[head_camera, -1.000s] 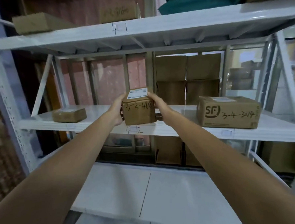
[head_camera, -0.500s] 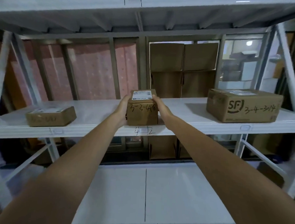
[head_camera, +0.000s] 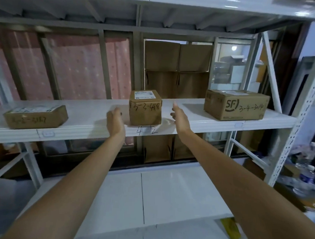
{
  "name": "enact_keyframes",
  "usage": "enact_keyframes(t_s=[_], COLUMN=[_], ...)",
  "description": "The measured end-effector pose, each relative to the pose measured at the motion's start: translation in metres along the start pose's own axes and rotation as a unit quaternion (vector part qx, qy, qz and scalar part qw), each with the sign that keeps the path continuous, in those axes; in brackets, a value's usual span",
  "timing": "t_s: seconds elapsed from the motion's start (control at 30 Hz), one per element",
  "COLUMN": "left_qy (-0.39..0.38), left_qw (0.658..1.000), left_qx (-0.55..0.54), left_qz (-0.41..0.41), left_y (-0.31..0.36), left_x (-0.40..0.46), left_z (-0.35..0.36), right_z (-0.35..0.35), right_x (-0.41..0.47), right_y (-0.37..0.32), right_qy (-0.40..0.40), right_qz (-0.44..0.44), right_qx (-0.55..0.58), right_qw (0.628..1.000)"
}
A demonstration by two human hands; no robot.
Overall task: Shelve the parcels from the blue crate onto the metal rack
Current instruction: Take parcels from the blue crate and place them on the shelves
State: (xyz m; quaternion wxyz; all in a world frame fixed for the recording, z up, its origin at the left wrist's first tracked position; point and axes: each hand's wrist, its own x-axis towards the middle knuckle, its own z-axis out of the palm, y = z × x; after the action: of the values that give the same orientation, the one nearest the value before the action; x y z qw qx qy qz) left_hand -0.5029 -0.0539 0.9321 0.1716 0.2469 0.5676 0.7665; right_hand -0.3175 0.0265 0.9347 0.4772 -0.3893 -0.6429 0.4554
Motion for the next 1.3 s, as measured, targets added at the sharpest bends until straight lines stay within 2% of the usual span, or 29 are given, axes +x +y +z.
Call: enact_keyframes(t_s=[0.07,0.13,0.23,0.3,0.4,0.53,0.77,0.87,1.0,1.2,1.3], left_qy=[0.093,0.108,0.06,-0.016,-0.135,-0.235,-0.249,-0.252,-0.249,-0.27,-0.284], left_qw=[0.995,0.994,0.987,0.976,0.956,0.93,0.918,0.907,0.895,0.853,0.828], left_qx=[0.007,0.009,0.069,0.103,0.114,0.145,0.169,0.192,0.21,0.251,0.261], left_qz=[0.033,0.0,-0.132,-0.191,-0.234,-0.244,-0.26,-0.277,-0.304,-0.37,-0.408], left_y=[-0.018,-0.043,-0.083,-0.106,-0.133,-0.16,-0.214,-0.237,-0.281,-0.402,-0.487], left_x=[-0.02,-0.043,-0.073,-0.097,-0.144,-0.211,-0.311,-0.339,-0.364,-0.41,-0.441], left_z=[-0.005,-0.004,0.012,0.034,0.083,0.162,0.281,0.306,0.324,0.325,0.319], right_z=[-0.016,-0.038,-0.083,-0.12,-0.183,-0.277,-0.416,-0.456,-0.492,-0.519,-0.526], right_x=[-0.016,-0.031,-0.048,-0.054,-0.057,-0.052,-0.046,-0.055,-0.064,-0.101,-0.123], right_y=[0.017,0.041,0.082,0.109,0.146,0.19,0.261,0.286,0.333,0.451,0.533], right_qy=[0.035,0.044,0.013,-0.018,-0.04,-0.067,-0.109,-0.138,-0.121,-0.121,-0.108], right_qz=[-0.027,-0.045,0.007,0.056,0.11,0.131,0.169,0.2,0.234,0.315,0.362], right_qx=[-0.024,-0.066,-0.094,-0.124,-0.141,-0.171,-0.163,-0.171,-0.166,-0.204,-0.176], right_qw=[0.999,0.996,0.995,0.991,0.983,0.974,0.966,0.955,0.95,0.919,0.909])
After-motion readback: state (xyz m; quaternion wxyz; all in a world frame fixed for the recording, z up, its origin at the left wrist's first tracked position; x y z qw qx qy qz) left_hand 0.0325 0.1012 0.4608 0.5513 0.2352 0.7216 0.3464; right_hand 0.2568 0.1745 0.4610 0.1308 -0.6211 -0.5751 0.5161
